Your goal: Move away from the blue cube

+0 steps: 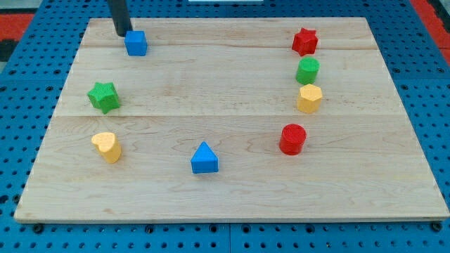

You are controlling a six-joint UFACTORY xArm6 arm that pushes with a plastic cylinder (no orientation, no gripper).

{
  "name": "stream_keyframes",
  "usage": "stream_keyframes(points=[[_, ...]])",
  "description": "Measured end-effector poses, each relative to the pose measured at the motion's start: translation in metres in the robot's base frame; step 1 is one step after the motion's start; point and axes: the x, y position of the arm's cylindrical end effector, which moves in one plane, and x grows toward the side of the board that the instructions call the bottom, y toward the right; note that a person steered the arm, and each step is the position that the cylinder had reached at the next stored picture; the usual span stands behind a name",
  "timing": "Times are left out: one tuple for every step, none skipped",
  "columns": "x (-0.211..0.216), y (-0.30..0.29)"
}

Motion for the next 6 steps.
stream_keyframes(points=[[-0.017, 0.023], [-0.025, 0.016], [-0.021, 0.072], [-0.016, 0.106], [-0.007, 0.125], [-0.007, 0.127]])
